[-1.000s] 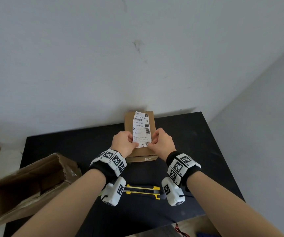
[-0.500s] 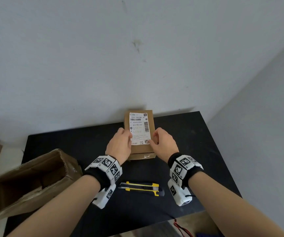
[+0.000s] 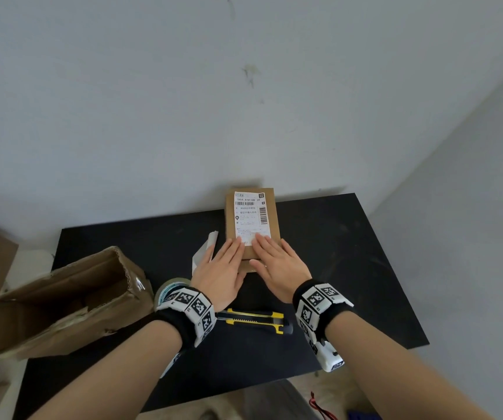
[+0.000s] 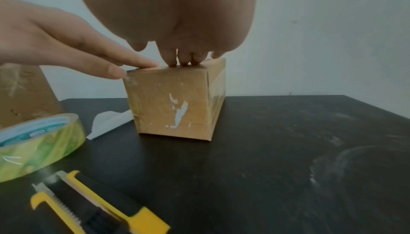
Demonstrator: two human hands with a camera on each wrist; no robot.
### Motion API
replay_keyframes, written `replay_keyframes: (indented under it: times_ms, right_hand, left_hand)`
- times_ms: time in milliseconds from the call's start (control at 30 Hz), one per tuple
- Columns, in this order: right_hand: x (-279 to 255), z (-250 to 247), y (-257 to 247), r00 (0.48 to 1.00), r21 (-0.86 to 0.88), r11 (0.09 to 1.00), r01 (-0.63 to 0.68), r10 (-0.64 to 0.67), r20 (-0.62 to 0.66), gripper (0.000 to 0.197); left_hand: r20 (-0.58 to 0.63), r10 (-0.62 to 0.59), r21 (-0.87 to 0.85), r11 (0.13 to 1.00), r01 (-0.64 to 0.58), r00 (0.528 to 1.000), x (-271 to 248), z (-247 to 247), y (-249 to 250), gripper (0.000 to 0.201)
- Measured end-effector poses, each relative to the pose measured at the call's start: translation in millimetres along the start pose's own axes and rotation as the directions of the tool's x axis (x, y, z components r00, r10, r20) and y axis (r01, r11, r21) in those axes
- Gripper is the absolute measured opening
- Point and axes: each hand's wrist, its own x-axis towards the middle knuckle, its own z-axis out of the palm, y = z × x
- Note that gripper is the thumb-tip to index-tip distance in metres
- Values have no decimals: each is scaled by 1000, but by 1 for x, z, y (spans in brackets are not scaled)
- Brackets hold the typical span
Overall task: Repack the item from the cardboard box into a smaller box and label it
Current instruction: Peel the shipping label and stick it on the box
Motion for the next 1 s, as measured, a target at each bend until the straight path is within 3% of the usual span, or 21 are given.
replay_keyframes:
  times_ms: [167,367,500,633,700,1000]
  right_hand:
    - [-11,1,28,991,20,994,-107,109,-76,89]
    - [-3,-9,24,999,38,998,40,-39,-19,89]
    - [12,-15,30,998,48,997,53,-55,29,89]
    - [33,-31,40,996,15,999,49,-50,73,62]
    - [45,-39,44,995,3,999,48,-48,88,59]
    - [93,-63,62,990,-19,997,74,-71,125,58]
  left_hand:
    - [11,-47,-57,997,47,999,5,-8,5,53]
    - [92,-46,-126,990,58,995,26,-19,-2,49]
    - [188,-59,-124,989,84,980,48,-27,-10,49]
    - [211,-20,-140,989,50,977,66,-35,-23,44]
    - [232,-8,-143,989,42,973,74,-39,-29,45]
    - [364,-84,-107,986,132,927,114,-54,-49,99]
